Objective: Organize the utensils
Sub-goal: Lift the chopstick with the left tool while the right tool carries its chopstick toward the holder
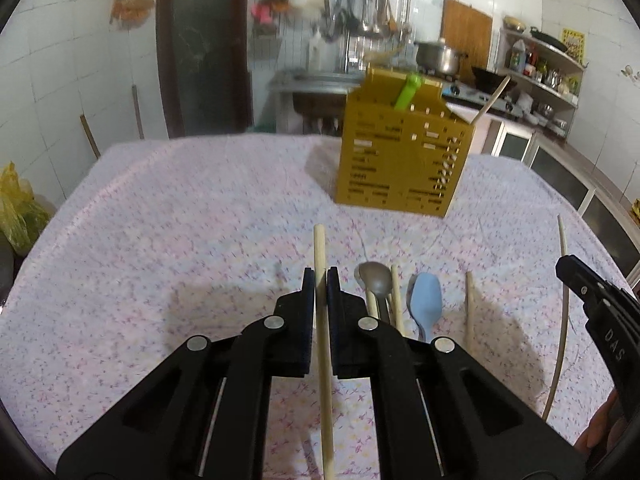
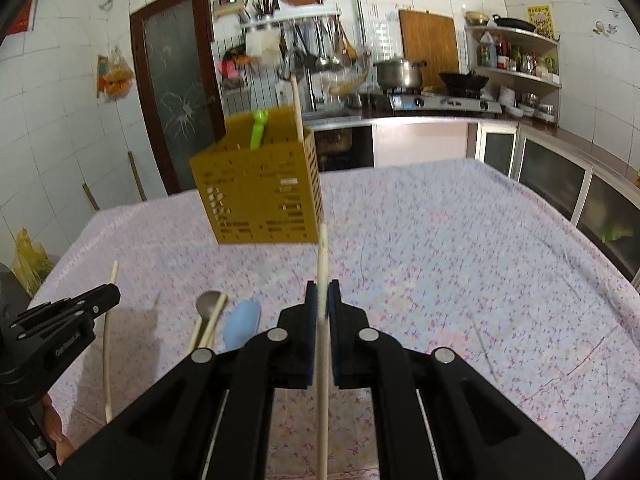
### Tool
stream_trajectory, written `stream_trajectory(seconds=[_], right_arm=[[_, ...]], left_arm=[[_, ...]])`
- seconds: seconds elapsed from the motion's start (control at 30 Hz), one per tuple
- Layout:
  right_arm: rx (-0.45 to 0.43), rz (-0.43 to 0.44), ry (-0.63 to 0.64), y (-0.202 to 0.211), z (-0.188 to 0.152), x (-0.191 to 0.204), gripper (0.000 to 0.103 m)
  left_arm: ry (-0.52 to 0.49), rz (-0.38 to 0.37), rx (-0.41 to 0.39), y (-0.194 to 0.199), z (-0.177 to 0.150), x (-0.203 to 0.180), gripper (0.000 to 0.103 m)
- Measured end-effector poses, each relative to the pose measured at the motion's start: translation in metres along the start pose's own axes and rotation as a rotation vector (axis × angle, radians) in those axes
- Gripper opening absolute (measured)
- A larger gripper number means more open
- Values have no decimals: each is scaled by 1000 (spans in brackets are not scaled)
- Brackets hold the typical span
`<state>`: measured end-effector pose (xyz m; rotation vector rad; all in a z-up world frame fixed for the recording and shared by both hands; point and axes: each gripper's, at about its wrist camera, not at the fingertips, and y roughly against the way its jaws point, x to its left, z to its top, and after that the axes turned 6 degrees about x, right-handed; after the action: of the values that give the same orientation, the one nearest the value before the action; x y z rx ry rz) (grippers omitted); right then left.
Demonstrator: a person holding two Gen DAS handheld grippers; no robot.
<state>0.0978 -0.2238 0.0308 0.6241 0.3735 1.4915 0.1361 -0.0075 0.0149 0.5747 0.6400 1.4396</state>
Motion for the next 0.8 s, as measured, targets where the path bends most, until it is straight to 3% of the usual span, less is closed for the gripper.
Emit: stream_trajectory(seconds=[0.8], right_arm=[[-203, 17, 11, 56, 0, 5, 6]], left_arm=[[36, -44, -170, 53, -13, 26, 5]])
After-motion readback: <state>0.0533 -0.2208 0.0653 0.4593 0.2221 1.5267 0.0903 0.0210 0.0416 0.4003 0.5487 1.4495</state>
